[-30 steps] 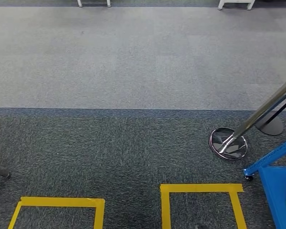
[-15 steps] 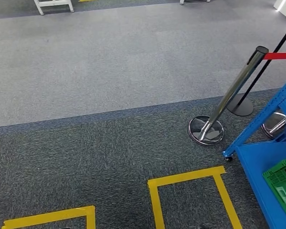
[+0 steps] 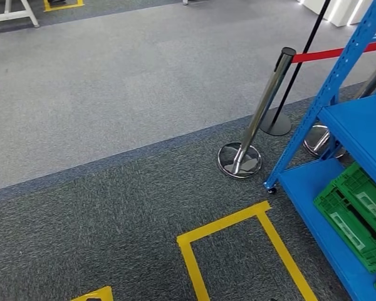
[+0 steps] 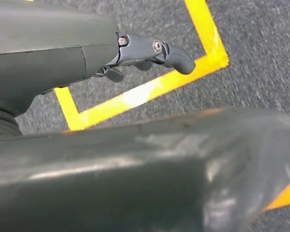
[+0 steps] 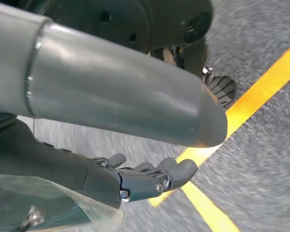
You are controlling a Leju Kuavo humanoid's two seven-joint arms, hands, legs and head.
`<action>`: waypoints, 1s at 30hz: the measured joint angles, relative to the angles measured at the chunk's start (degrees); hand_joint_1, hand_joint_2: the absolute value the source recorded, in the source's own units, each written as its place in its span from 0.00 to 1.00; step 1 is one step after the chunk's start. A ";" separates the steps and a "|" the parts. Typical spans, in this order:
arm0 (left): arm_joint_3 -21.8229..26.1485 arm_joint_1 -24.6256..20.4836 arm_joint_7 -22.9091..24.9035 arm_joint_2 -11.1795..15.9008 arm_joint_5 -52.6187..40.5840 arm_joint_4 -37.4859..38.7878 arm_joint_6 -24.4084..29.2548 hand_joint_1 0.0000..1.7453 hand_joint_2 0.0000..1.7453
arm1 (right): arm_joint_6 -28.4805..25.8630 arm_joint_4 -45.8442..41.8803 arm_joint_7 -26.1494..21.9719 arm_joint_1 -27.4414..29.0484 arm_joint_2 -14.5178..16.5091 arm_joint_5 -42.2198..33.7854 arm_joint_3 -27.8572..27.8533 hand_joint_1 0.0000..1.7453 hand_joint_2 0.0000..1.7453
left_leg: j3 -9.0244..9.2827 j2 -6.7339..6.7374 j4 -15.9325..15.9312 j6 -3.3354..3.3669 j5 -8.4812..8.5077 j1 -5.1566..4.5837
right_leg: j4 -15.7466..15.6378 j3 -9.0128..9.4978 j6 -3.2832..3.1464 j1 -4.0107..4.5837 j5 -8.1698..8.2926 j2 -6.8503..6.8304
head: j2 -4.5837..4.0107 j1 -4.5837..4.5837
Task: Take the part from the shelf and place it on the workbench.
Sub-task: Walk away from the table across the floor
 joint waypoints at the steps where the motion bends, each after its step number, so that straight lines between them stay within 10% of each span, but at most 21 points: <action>1: -0.11 -0.07 0.03 -0.12 -0.14 0.00 0.10 0.00 0.00 | -0.03 -0.29 -0.10 0.01 0.28 -1.28 -1.30 0.00 0.00 | 0.08 0.79 -0.28 0.40 0.16 0.03 | 0.90 -0.65 0.23 0.04 -0.70 -1.29 | 0.00 0.09; 4: -0.22 -0.04 0.16 -0.37 -0.51 0.00 0.18 0.00 0.00 | 0.20 -1.35 -0.28 -0.33 1.01 -3.15 -4.75 0.00 0.00 | 0.10 3.60 -0.66 1.15 0.27 -0.08 | 10.34 -5.29 0.79 0.09 -6.22 -6.25 | 0.00 0.34; 6: -0.24 0.09 0.33 -0.38 -0.89 0.00 0.28 0.00 0.00 | 0.60 -1.92 -0.25 -0.43 1.32 -3.11 -6.67 0.00 0.00 | 0.04 5.58 -0.64 1.17 0.21 -0.15 | 16.25 -7.96 1.23 -0.15 -8.38 -7.09 | 0.00 0.34; 10: -0.51 -0.02 0.39 -0.51 -1.48 0.00 0.38 0.00 0.00 | 1.19 -2.77 -0.35 -0.38 1.64 -3.82 -9.77 0.00 0.00 | 0.35 8.32 -0.53 0.58 -0.19 -0.25 | 5.37 -1.31 1.57 -0.56 -2.93 -9.80 | 0.00 0.39; 13: -0.58 -0.07 0.37 -0.55 -1.49 0.00 0.47 0.00 0.00 | 1.50 -3.62 -1.03 -0.82 2.35 -6.77 -12.49 0.00 0.00 | 0.82 9.69 -0.30 -0.49 -0.53 -0.56 | 0.03 1.94 0.51 -0.27 -1.63 -11.36 | 0.00 0.19; 17: -0.56 -0.35 0.39 -0.79 -1.48 0.00 0.55 0.00 0.00 | 1.55 -5.08 -1.36 -1.08 3.37 -9.14 -16.65 0.00 0.00 | 0.34 7.84 2.41 -1.83 -2.91 0.00 | -0.25 1.86 -1.15 -0.30 -1.19 -9.14 | 0.00 -0.13; 20: -0.53 -0.18 0.45 -0.83 -1.48 0.00 0.56 0.00 0.00 | 1.54 -5.92 -1.37 -1.34 3.79 -9.46 -18.65 0.00 0.00 | -4.48 4.80 13.62 -1.84 -8.34 0.02 | -0.30 1.99 -1.77 -0.12 -0.99 -7.07 | 0.00 -0.39; 22: -0.48 -0.06 0.52 -0.79 -1.47 0.00 0.55 0.00 0.00 | 1.33 -6.32 -1.46 -1.36 3.98 -9.77 -19.69 0.00 0.00 | -6.35 4.57 17.04 -1.46 -8.36 -0.09 | -0.26 2.12 -1.85 0.14 -1.00 -5.30 | 0.00 -0.39; 26: -0.40 -0.04 0.54 -0.77 -1.46 0.00 0.54 0.00 0.00 | 0.68 -6.89 -1.80 -1.56 4.59 -9.48 -21.41 0.00 0.00 | -1.76 0.58 4.17 -0.29 -0.50 -0.14 | -0.02 2.22 -1.71 0.27 -1.03 -1.93 | 0.00 -0.34; 28: -0.34 -0.08 0.57 -0.78 -1.41 0.00 0.54 0.00 0.00 | 0.63 -7.01 -1.91 -1.72 4.75 -8.60 -21.88 0.00 0.00 | -0.72 -1.54 0.93 -0.13 0.05 -0.13 | 0.12 1.50 -1.18 0.05 -0.86 -0.56 | 0.00 -0.41; 30: -0.25 -0.16 0.62 -0.87 -1.21 0.00 0.56 0.00 0.00 | 0.55 -7.10 -1.94 -1.73 4.74 -7.59 -22.25 0.00 0.00 | -0.60 -0.59 0.24 0.05 0.10 -0.15 | 0.26 0.55 -0.40 -0.21 -0.64 0.26 | 0.00 -0.46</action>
